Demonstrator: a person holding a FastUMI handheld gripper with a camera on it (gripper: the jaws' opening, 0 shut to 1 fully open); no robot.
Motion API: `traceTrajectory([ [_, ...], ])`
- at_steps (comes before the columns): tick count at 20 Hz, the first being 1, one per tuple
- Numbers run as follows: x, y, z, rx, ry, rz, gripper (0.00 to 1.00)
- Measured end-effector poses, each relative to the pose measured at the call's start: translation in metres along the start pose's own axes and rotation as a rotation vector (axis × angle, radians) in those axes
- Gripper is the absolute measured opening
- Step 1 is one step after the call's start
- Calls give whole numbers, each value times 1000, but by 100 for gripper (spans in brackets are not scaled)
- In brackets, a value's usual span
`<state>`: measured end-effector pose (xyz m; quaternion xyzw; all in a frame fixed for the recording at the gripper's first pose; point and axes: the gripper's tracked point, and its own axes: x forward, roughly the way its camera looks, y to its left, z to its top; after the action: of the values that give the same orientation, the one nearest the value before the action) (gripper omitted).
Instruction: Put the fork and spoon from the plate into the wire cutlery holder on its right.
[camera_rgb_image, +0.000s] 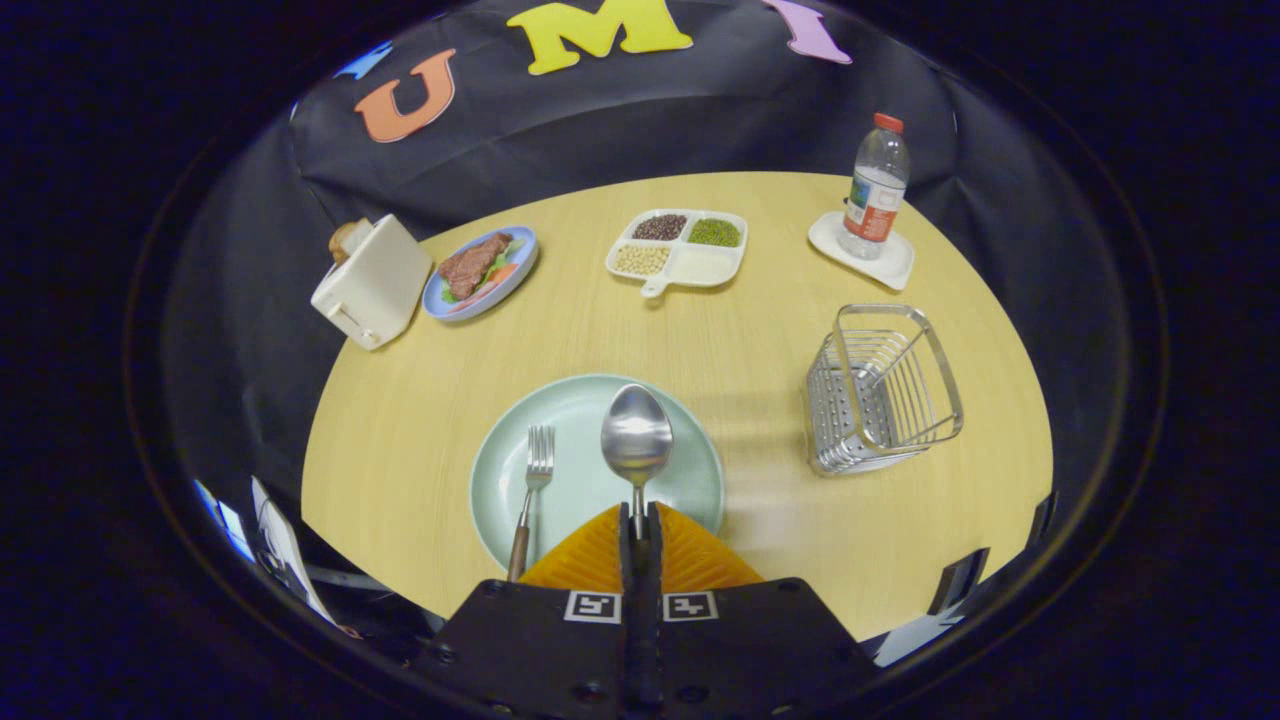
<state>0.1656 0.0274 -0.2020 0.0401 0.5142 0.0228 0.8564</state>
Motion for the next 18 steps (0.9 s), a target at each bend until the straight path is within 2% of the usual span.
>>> traceTrajectory([
  [6,-34,-51,26,42,-62,-15,0],
  [11,-54,-111,45,115,-129,-71,0],
  [15,-51,-138,53,135,-140,-96,0],
  [18,-40,-139,49,133,-117,-94,0],
])
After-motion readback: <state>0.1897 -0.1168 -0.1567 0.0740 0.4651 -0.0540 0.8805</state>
